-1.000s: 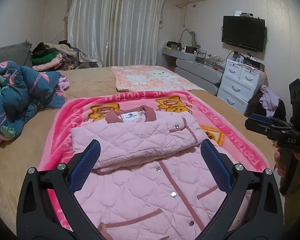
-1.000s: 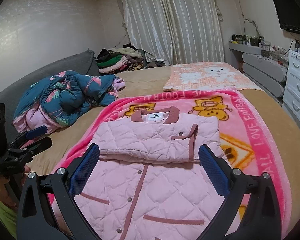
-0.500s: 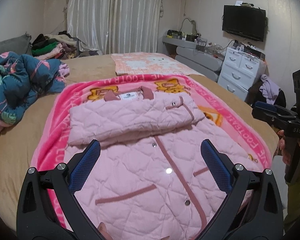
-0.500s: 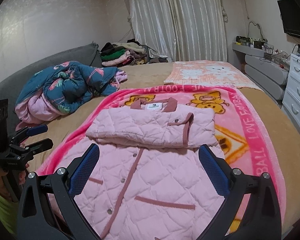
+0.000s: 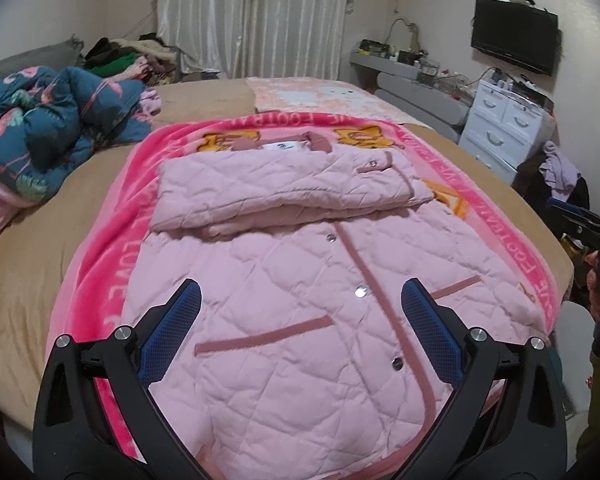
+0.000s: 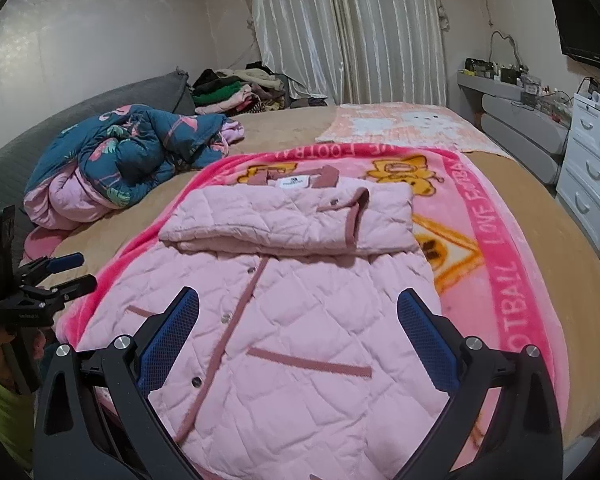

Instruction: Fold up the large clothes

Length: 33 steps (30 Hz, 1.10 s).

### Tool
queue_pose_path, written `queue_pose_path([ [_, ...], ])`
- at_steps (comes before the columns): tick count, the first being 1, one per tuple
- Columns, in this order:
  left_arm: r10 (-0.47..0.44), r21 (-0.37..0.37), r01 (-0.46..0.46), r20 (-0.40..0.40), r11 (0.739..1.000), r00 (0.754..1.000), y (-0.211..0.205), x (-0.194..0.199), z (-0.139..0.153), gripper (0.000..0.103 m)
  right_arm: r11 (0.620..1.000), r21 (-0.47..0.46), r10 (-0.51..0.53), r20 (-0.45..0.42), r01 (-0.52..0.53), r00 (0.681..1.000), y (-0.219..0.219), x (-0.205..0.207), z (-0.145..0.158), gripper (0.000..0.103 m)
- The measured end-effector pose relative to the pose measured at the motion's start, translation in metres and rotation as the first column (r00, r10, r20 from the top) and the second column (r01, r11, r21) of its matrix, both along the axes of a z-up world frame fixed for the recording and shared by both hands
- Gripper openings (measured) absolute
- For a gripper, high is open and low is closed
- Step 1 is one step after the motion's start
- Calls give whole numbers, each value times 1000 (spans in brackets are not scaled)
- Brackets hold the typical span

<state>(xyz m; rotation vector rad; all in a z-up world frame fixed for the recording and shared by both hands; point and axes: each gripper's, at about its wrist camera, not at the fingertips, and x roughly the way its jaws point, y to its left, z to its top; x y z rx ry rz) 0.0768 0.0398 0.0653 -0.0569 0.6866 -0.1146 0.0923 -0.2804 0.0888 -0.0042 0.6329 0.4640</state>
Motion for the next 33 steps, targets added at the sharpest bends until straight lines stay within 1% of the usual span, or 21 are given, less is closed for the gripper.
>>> queue_pose_path([
  [5,37,35,-38,11,999,999,6,-9,-9,94,1000,-16,1,-20,-2,1000,-4,-6,-15,99],
  [12,85,22,-85,-29,996,996,23,-16,-28,94,1000,-20,-5,-55,4,998,-10,-11,-35,99],
  [15,94,17,-93,-53,995,994,29,-22,-39,94,1000,-23,-7,-69,5,998,-11,-11,-41,99],
  [18,100,30,-98,-69,995,993,31,-27,-48,94,999,-32,-3,-80,1,997,-10,-12,-47,99],
  [21,112,17,-111,-83,994,990,37,-30,-54,94,999,-38,-5,-85,2,996,-11,-13,-51,99],
  [28,161,20,-160,-123,987,979,56,-36,-69,94,999,-43,-14,-103,10,995,-18,-14,-60,99],
  [33,206,26,-205,-156,978,966,74,-41,-82,94,998,-60,-32,-120,25,992,-26,-15,-69,99],
])
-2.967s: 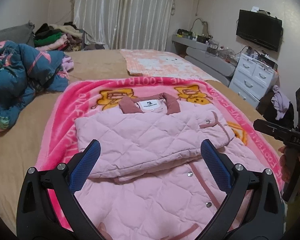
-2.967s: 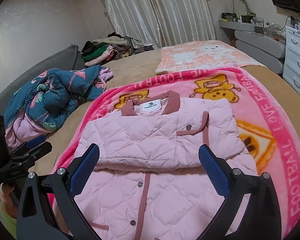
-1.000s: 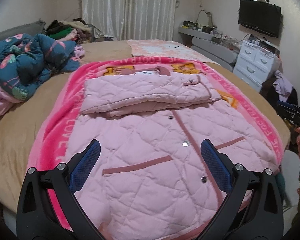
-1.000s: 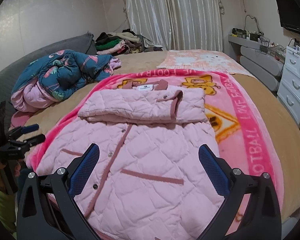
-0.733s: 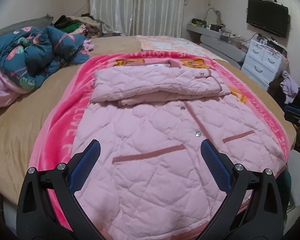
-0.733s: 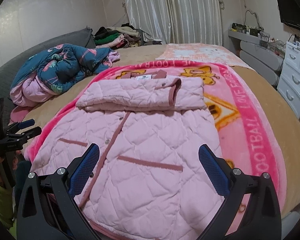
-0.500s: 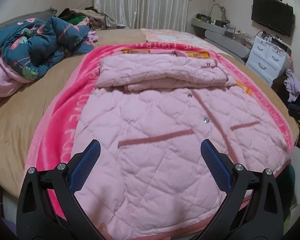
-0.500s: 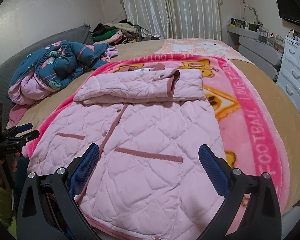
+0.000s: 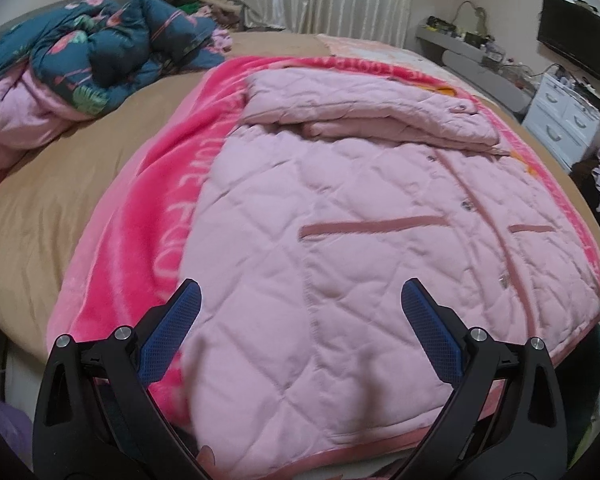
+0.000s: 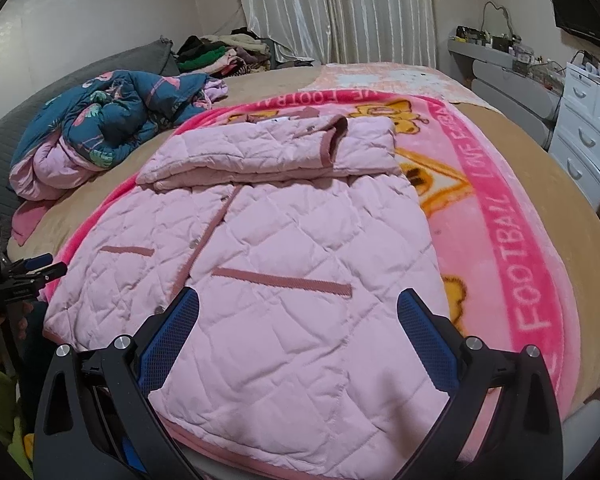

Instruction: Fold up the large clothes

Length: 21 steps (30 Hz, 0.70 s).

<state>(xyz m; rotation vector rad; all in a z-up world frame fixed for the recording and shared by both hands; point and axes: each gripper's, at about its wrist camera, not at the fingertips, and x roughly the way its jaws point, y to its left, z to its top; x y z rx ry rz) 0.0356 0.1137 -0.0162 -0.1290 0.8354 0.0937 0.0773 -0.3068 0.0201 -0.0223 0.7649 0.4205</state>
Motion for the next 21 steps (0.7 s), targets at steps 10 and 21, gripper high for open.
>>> queue_pose_path([
  [10,89,-70,-95,-78,993,993,46,-17,-29,94,999,-21,-27,-39,26,999,-20,-2,-16,99],
  [21,34,-149,-54,-131,987,991,54,-37,-46,74,998,-40,-59,-100,55,993,-45,-9,-40,99],
])
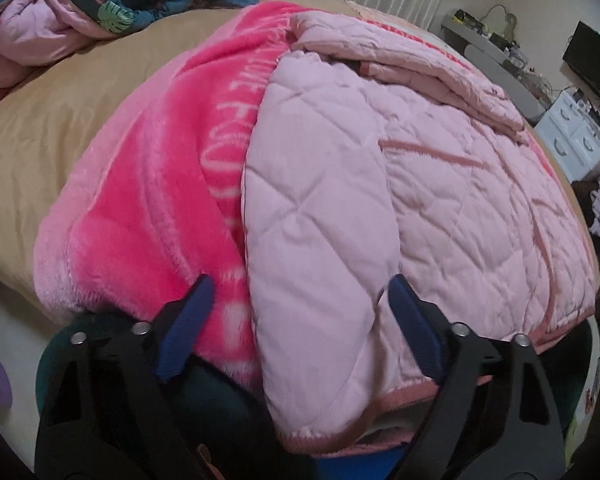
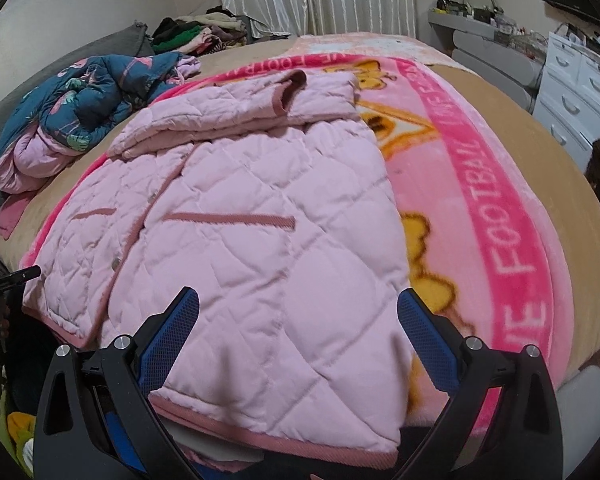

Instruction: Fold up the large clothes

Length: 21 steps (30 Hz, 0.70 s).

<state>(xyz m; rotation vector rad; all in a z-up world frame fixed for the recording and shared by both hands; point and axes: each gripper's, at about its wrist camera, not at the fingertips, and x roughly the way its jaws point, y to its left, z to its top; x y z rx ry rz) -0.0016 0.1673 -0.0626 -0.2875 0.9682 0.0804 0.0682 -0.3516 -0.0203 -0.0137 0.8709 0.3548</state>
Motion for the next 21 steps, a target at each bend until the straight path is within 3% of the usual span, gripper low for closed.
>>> queue_pose_path([
  [5,-21,-2,21,-10,1000,1000,-6,-4,-1,62,1000,2,-10,-32,10,999,-11,-4,-10,99],
  [7,-54,-51,53,-15,997,998,-12,-4,-3,53,1000,10,-14,-51,15,999,-15,-6,-13,99],
  [8,-65,-72,63,-24,995,998,-15,-3,-5,54,1000,12,-19,-64,20,998,-18,-7,-16,99],
  [17,-89,-11,88,-59,996,994,-33,8,-21,70,1000,29,-6,-160,10,987,-32,-18,-34,99],
  [21,-84,-38,82,-59,996,995,-30,13,-26,72,999,42,7,-230,3,973,-35,-20,-48,99],
])
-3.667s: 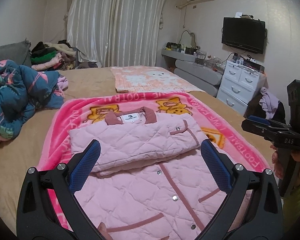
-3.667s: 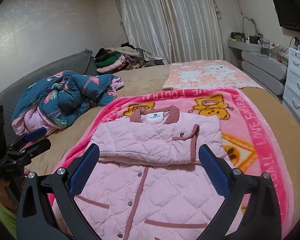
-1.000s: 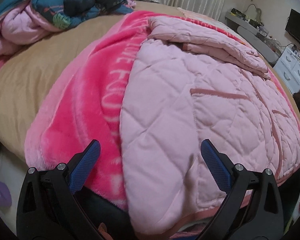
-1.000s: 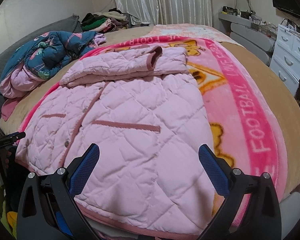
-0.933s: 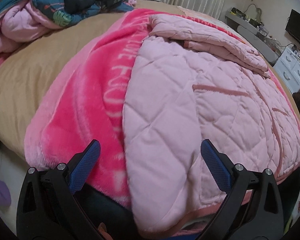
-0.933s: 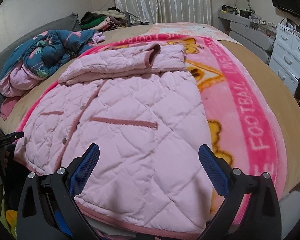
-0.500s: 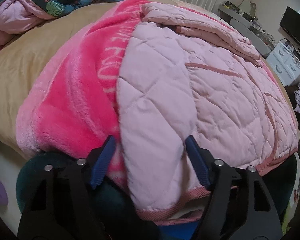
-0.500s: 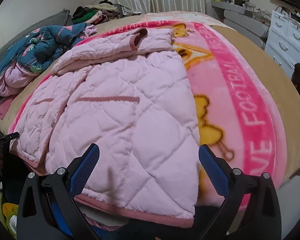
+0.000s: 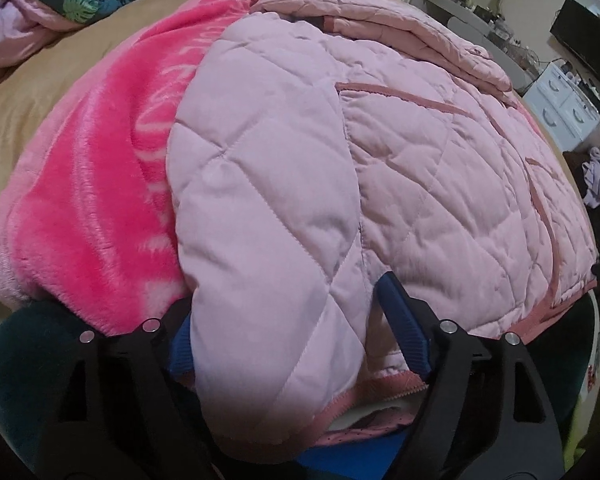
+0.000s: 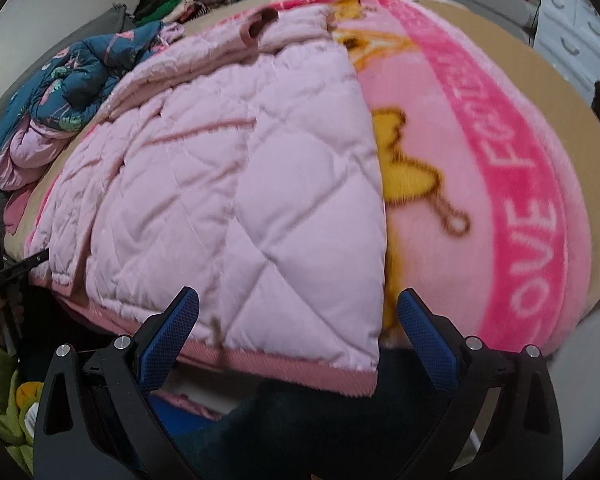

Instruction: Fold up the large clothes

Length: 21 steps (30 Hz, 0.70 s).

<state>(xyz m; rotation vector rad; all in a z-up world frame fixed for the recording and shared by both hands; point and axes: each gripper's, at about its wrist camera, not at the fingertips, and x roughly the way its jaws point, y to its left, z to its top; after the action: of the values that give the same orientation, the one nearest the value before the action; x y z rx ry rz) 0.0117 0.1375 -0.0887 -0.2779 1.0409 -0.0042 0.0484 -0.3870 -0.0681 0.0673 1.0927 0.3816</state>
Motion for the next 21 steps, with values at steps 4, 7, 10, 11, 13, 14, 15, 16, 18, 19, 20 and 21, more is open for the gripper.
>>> queue_pose_path([
  [4,5,-8,-5,7,1000,1000,1,0,-2,73,997,76,23,-73,-17,997,2,2,-15,99],
  [7,10,-8,-10,13,1000,1000,1,0,-2,74,985,170,10,-112,9,994,3,5,-27,95],
  [10,9,-7,-9,13,1000,1000,0,0,-3,74,986,168,0,-72,12,997,5,-2,-24,83],
  [11,10,-6,-10,13,1000,1000,0,0,-2,74,984,178,0,-65,12,998,5,-3,-22,71],
  [13,12,-7,-12,15,1000,1000,0,-1,-2,73,979,206,1,-38,6,999,1,-9,-13,52],
  [14,14,-8,-14,16,1000,1000,0,-1,-1,72,977,212,-3,-27,9,1000,1,-10,-10,41],
  [15,15,-6,-15,19,1000,1000,-1,-2,0,69,975,222,-9,-8,11,1000,0,-12,-5,37],
  [16,14,0,-14,23,1000,1000,-2,-2,1,66,974,228,-11,9,9,1000,-1,-13,-1,26],
  [18,8,17,-8,37,1000,999,-4,-5,5,51,971,240,-10,55,-3,998,-1,-15,11,21],
  [19,7,25,-8,54,1000,999,-5,-7,9,44,970,244,-11,66,-5,998,-1,-15,14,19],
  [20,7,29,-10,79,1000,997,-5,-10,16,32,969,247,-12,81,-8,997,1,-15,18,18],
  [21,4,34,-7,94,999,996,-6,-11,20,26,968,250,-15,93,-9,996,2,-15,20,17],
])
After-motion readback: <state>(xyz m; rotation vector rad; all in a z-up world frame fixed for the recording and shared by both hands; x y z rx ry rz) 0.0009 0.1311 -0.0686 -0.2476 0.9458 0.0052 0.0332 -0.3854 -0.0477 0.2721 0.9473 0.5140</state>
